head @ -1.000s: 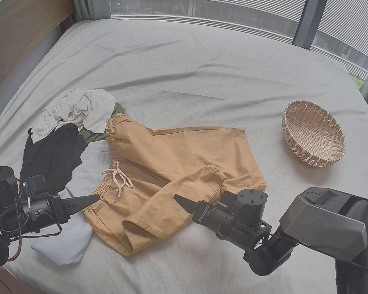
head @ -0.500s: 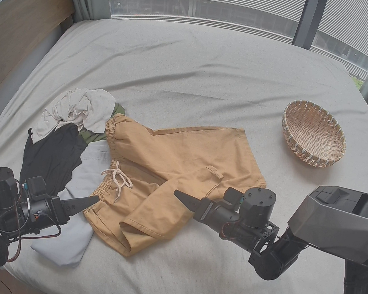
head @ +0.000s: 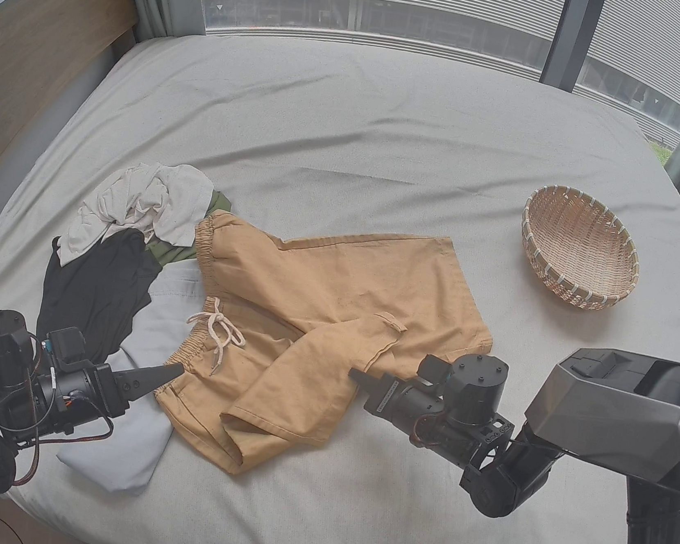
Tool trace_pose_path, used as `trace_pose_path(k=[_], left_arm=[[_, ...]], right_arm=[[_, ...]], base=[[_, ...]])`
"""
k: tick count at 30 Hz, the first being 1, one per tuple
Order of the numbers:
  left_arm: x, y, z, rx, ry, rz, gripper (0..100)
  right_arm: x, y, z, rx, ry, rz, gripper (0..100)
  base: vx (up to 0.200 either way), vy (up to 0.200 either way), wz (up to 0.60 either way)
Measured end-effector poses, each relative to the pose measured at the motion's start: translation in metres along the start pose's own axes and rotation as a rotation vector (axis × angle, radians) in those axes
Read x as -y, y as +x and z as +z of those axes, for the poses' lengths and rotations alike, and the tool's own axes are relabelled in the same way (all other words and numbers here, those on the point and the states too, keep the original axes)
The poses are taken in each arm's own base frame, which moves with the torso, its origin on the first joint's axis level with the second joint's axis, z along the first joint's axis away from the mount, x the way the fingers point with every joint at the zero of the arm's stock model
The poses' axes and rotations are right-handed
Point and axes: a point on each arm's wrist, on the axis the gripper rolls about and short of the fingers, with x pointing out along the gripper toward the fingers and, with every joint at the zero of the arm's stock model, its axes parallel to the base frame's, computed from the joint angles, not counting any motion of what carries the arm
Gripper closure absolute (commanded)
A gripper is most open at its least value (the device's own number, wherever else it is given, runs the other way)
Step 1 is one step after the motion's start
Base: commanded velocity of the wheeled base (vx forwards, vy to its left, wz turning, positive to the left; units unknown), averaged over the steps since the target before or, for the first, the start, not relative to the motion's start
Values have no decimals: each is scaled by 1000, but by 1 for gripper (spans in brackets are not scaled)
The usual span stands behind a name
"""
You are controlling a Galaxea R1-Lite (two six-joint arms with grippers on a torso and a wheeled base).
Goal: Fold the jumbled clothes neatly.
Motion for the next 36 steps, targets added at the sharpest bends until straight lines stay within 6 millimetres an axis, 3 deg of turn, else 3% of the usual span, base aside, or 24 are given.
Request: trace_pose_path(k=[10, 11, 34, 35, 36], left_arm=[[0, -2, -2, -6, -6, 5, 0], [0, -2, -2, -5, -6, 5, 0], [0, -2, -2, -8, -9, 7, 0], [0, -2, -2, -8, -9, 6, 0], [0, -2, -2, -7, -9, 7, 0]], right_arm=[[0, -18, 1, -18, 4, -29, 100], [-1, -20, 1, -18, 4, -29, 0], [-6, -14, -12, -29, -4, 10, 0], [-6, -14, -12, -31, -5, 10, 100], [-7, -13, -13, -31, -6, 13, 100]], base=[[0, 0, 0], [0, 0, 0], [0, 0, 0], [0, 0, 0], [0, 0, 0]])
